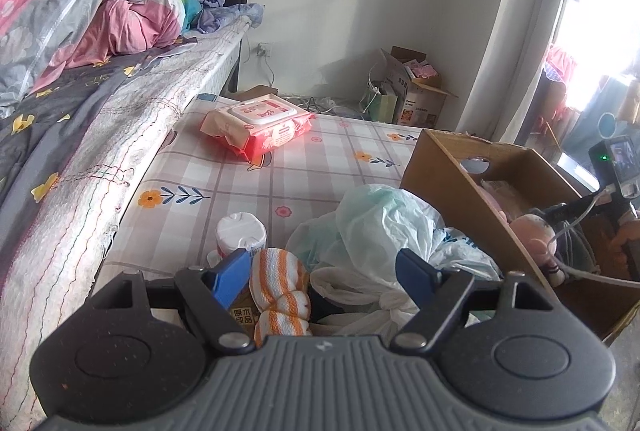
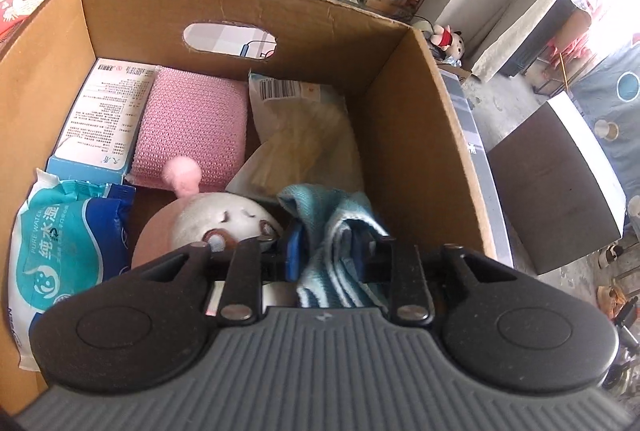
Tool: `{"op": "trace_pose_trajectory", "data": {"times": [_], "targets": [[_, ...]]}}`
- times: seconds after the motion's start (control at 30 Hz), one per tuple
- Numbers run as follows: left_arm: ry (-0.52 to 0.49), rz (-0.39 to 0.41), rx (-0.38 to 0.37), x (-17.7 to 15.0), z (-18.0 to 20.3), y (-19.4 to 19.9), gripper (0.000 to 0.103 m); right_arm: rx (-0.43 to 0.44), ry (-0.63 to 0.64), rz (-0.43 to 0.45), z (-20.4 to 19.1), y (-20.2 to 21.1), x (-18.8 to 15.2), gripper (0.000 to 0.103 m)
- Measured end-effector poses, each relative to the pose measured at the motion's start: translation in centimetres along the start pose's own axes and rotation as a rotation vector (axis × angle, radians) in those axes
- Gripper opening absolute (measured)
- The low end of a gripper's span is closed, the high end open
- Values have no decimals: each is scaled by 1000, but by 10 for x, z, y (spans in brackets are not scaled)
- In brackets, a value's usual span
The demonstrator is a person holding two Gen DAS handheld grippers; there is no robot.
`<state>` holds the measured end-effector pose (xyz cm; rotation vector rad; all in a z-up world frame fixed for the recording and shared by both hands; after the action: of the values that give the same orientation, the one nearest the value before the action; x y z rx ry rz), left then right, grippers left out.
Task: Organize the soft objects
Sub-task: 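Lower the towel into the cardboard box and open the right gripper, then move the right gripper to the white yogurt cup and grasp it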
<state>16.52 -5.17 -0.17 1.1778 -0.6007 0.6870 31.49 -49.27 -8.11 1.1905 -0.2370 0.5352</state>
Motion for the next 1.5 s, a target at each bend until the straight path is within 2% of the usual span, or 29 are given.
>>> {"op": "trace_pose_trajectory", "data": {"times": [0.1,0.4,0.57,0.73,0.97,1.3,1.4,1.5], "targets": [[2,2,3,-1,0,1,81,58,-81,45,12,20,-4,52],[0,29,16,-5,-2,20,81,198,-283,209,44,104,-22,57],[0,34,43,-10,-14,37,82,376,-388,307,39,161,-33,57],[-18,19,74,-19,-28,53,82,584,-378,365,-7,213,-45,59],[-13,-14,105,-40,-51,66,82,803,-302,395,-88,259,-49,59],[-9,-46,147,-59,-78,79,82,916,-241,384,-182,271,-44,59],[3,-33,157,-52,-82,73,81,951,-231,348,-200,260,-30,59],[13,14,138,-37,-81,62,81,966,-195,327,-216,253,-9,59]]}}
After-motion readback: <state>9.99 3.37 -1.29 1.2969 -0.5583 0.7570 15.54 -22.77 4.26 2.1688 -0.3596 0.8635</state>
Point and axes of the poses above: each gripper's, at about its wrist camera, not at the fingertips, and y roughly against the way its jaws point, z to its right, x to its top, the point moved 4 cm from there along -y, roughly the way its jaws point, and after that the axes turned 8 degrees about y, right-handed, at the moved point
